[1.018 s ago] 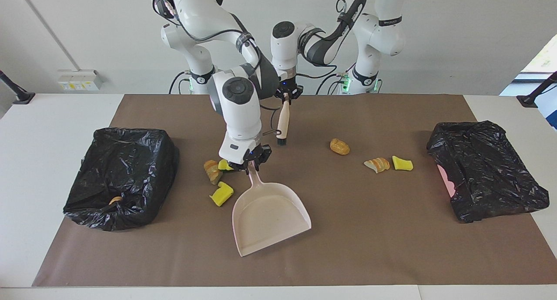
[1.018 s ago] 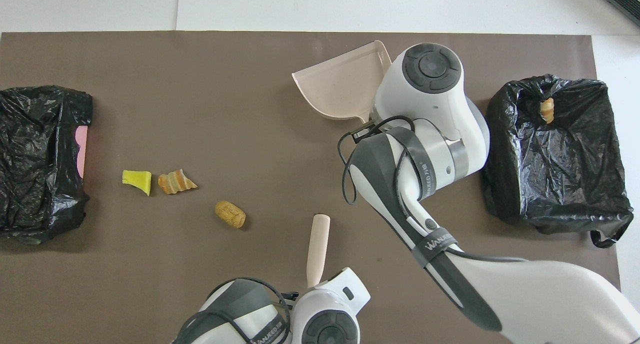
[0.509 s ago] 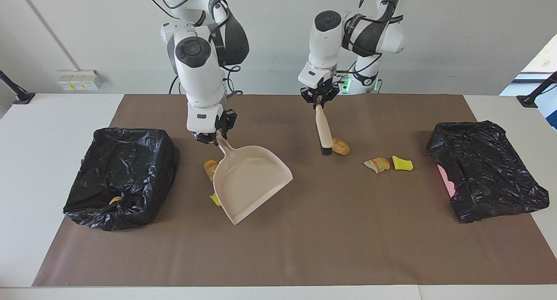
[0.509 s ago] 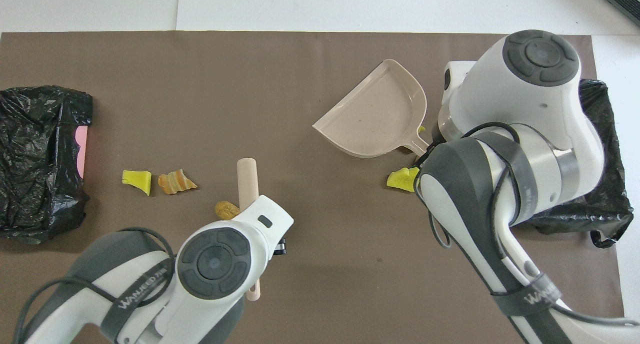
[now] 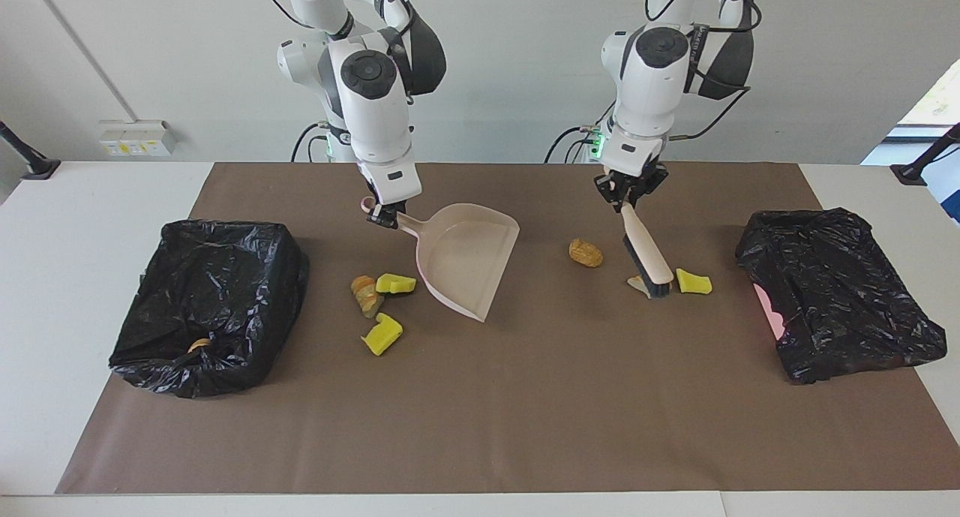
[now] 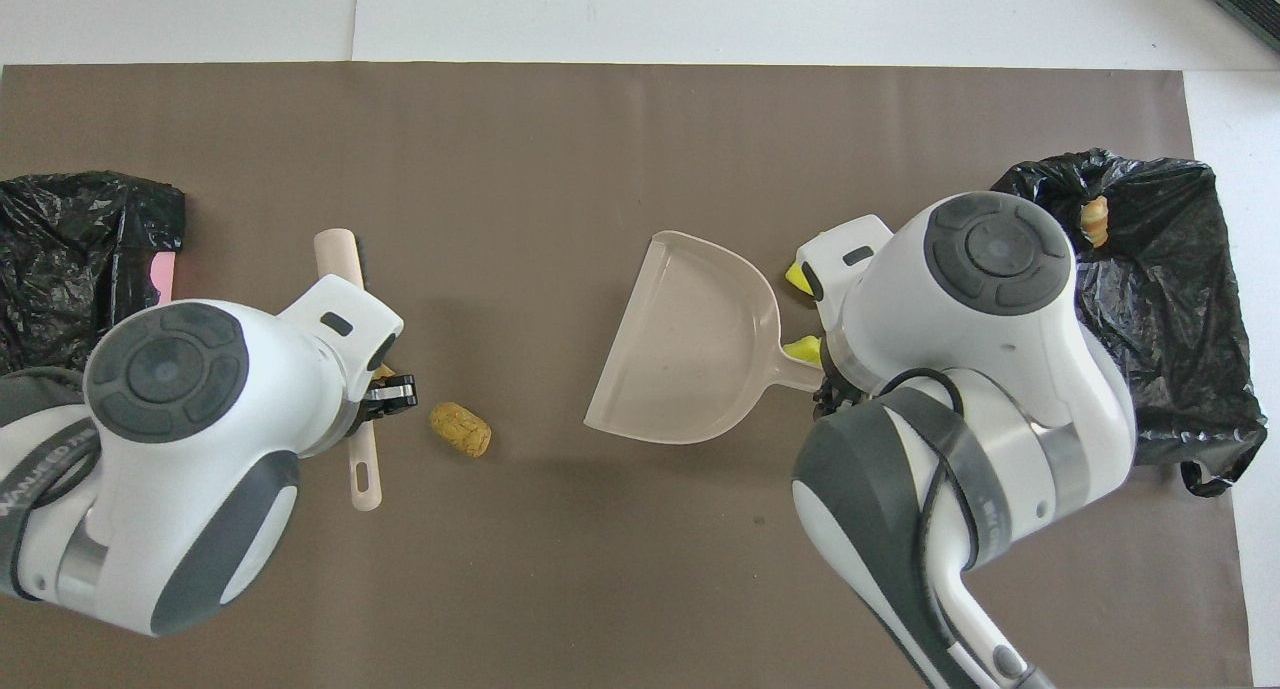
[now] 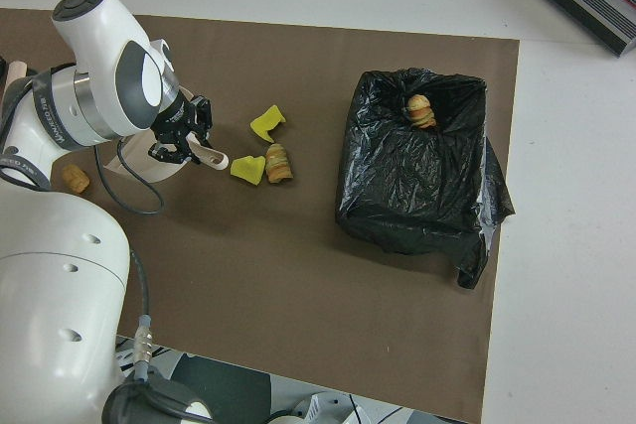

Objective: Sweep and dump trash in bin

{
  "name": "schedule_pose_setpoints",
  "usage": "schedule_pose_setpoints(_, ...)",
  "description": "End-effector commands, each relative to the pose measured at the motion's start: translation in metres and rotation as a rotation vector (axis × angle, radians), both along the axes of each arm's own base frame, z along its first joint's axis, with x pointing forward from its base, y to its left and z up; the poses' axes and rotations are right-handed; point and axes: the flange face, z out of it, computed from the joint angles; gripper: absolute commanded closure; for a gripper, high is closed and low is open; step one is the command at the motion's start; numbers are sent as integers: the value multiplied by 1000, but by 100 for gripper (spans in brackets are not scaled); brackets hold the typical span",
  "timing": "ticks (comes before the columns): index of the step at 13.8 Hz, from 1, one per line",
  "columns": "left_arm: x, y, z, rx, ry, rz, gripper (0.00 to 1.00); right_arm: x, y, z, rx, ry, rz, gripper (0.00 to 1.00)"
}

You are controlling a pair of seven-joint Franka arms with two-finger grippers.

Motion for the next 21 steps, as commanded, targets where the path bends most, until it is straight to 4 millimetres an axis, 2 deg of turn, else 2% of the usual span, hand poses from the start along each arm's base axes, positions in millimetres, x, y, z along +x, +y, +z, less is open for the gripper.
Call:
schedule_pose_setpoints(1, 19, 57, -16, 6, 0, -13, 100, -25, 23, -32, 22, -32, 116, 100)
schedule_pose_setpoints(3, 33, 85, -42, 23, 18, -6, 100, -34, 48, -47, 15, -14, 160, 100)
schedule_pose_setpoints(4, 40, 93, -58, 54, 19, -13, 100, -36, 52, -52, 11, -4, 169, 100)
schedule_pose_setpoints(5, 45, 104, -64, 61, 13, -3, 100, -43, 66, -57, 7, 5, 195, 100)
schedule_pose_setpoints(6, 50, 127, -68, 66, 6, 24, 100, -46, 73, -66, 1, 17, 208, 100)
schedule_pose_setpoints(9, 34, 144, -99, 70, 49, 23, 100, -51, 87, -79, -8, 30, 205, 100)
schedule_pose_setpoints(12, 20, 171, -112, 70, 102, -31, 100, -68, 123, -106, -25, 29, 138, 100)
schedule_pose_setpoints(13, 14, 171, -117, 70, 116, -33, 100, -69, 129, -113, -28, 20, 115, 100)
schedule_pose_setpoints(15, 7, 161, -118, 74, 134, -55, 100, -69, 131, -114, -30, 15, 76, 100)
schedule_pose_setpoints(18, 1, 111, -117, 83, 138, -145, 100, -69, 130, -114, -33, 17, 67, 100)
schedule_pose_setpoints(21, -13, 57, -116, 83, 145, -255, 100, -69, 130, -114, -36, 15, 32, 100)
